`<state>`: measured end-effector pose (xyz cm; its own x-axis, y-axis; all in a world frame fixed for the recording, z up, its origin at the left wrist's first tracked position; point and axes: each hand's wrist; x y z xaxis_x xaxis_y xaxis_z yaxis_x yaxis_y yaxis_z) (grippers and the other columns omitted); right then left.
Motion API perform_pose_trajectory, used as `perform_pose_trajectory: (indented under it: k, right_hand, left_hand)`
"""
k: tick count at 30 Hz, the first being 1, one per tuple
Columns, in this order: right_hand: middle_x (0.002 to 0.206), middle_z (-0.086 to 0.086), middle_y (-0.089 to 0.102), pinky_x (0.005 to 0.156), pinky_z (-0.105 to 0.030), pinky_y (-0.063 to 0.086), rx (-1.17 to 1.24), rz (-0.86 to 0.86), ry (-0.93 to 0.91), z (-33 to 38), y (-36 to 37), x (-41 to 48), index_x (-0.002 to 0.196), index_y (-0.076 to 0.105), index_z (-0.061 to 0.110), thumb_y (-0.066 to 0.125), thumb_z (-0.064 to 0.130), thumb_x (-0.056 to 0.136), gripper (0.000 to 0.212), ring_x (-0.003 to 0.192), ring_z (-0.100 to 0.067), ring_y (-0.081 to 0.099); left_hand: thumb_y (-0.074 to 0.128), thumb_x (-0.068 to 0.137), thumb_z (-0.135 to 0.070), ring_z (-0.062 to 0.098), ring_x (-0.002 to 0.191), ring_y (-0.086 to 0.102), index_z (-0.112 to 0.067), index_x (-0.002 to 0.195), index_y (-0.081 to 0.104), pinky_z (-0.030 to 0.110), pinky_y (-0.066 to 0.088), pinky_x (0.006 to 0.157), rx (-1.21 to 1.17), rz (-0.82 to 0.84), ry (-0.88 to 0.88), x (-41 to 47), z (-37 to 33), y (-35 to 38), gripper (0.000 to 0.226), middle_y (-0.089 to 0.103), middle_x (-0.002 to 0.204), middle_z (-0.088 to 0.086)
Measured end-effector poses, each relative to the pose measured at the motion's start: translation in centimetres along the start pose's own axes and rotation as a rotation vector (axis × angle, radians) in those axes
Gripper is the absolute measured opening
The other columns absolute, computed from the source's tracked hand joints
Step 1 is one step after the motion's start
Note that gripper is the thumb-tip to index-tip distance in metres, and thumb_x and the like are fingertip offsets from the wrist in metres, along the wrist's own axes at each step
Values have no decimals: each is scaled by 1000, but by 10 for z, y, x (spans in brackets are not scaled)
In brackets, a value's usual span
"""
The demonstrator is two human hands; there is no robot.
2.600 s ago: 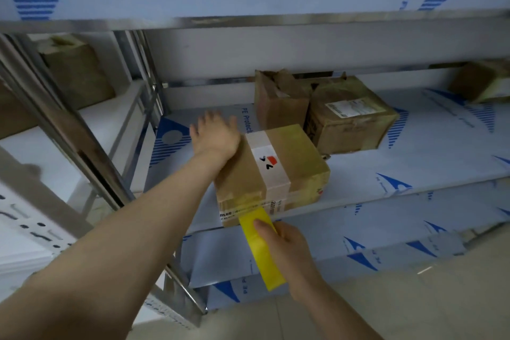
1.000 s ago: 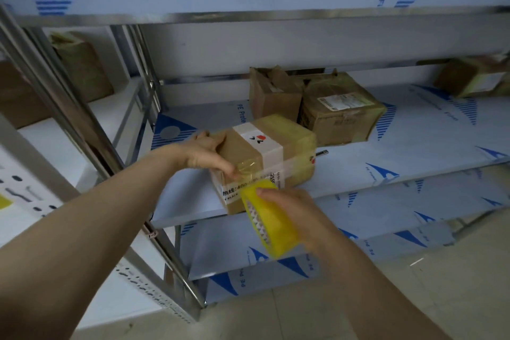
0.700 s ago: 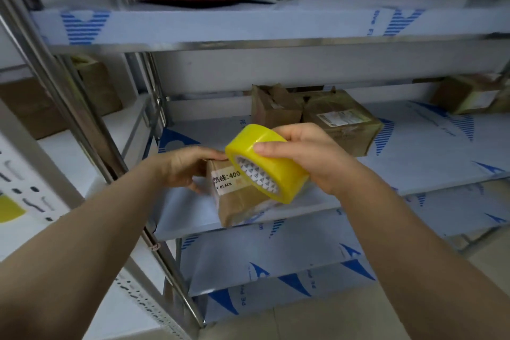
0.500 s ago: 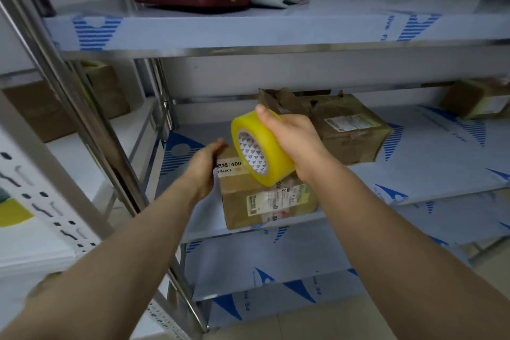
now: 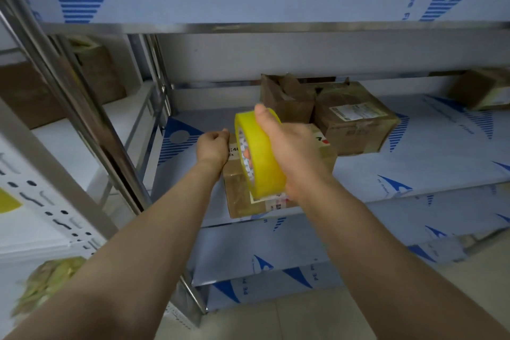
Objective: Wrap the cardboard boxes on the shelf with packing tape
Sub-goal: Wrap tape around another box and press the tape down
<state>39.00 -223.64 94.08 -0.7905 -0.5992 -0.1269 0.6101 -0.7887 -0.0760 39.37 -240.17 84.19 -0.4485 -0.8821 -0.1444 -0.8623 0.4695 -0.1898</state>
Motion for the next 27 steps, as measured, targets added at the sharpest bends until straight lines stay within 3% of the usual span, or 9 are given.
perform_pose_trajectory:
  k: [4, 7, 9, 12, 14, 17, 20, 23, 27]
  right_hand:
    - [84, 11, 68, 88, -37, 51, 78, 15, 76, -50, -6, -34, 73, 62, 30, 57, 53, 86, 27, 91, -13, 64]
    - [111, 8, 66, 84, -27, 55, 170, -8, 111, -83, -5, -46, 93, 68, 30, 61, 48, 85, 21, 97, -5, 64]
    - [111, 10, 66, 78, -19, 54, 168, -19, 105, -92, -5, -45, 88, 66, 33, 61, 39, 88, 7, 98, -2, 64]
    - [100, 4, 71, 95, -38, 50, 111, -2, 94, -99, -5, -37, 81, 70, 20, 62, 38, 89, 21, 97, -14, 64]
    - [90, 1, 71, 92, -40, 51, 89, -3, 103, -101, -4, -33, 87, 70, 8, 62, 38, 89, 31, 85, -15, 64]
    - [85, 16, 69, 84, -31, 54, 123, 10, 83, -109, -4, -31, 75, 71, 26, 62, 33, 90, 19, 89, -8, 64]
    - [86, 6, 70, 61, -15, 50, 112, 19, 62, -111, -10, -27, 75, 68, 23, 60, 31, 91, 19, 80, -9, 66]
    - [77, 7, 68, 61, -18, 50, 51, 23, 29, -112, -11, -21, 72, 67, 21, 61, 38, 90, 25, 77, -12, 65]
    - [67, 0, 66, 78, -43, 56, -15, 0, 0, -115, -5, -19, 68, 64, 19, 55, 66, 67, 47, 78, -29, 67]
  left_hand:
    - [51, 97, -26, 29, 86, 63, -19, 71, 57, 39, 53, 83, 19, 21, -2, -4, -1, 2, 28, 64, 83, 10]
    - [50, 98, -29, 31, 90, 64, -19, 74, 58, 40, 53, 87, 29, 28, 18, -2, -1, 3, 27, 66, 93, 15]
    - [48, 98, -29, 30, 86, 63, -16, 73, 58, 36, 52, 83, 70, 40, 15, 1, -1, 2, 30, 65, 91, 15]
    - [43, 100, -19, 27, 75, 56, -6, 72, 52, 32, 46, 69, 297, 77, 50, 8, -16, 2, 32, 57, 79, 16]
    - [38, 100, -17, 31, 91, 57, -3, 85, 55, 37, 47, 85, 530, 87, 184, 11, -34, 8, 27, 59, 94, 18]
    - [21, 100, -52, 31, 113, 53, -9, 120, 57, 40, 41, 95, 876, 285, 308, 5, -52, 31, 59, 58, 121, 13]
    - [12, 96, -63, 27, 98, 58, -12, 108, 62, 36, 42, 78, 1211, 322, 367, 11, -40, 47, 72, 63, 110, 11]
    - [15, 100, -53, 28, 102, 57, -11, 114, 60, 35, 39, 80, 1205, 330, 335, 23, -46, 45, 63, 61, 110, 13]
    - [16, 105, -39, 33, 122, 48, -22, 147, 33, 38, 37, 96, 1123, 420, 216, 27, -54, 39, 48, 48, 137, 17]
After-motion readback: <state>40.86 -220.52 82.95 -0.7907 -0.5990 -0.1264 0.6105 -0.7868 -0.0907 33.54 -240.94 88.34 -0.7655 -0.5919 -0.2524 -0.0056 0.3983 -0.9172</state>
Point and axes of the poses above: each hand's wrist, its own x-axis towards the middle knuckle, its own y-axis out of the palm, z = x × y
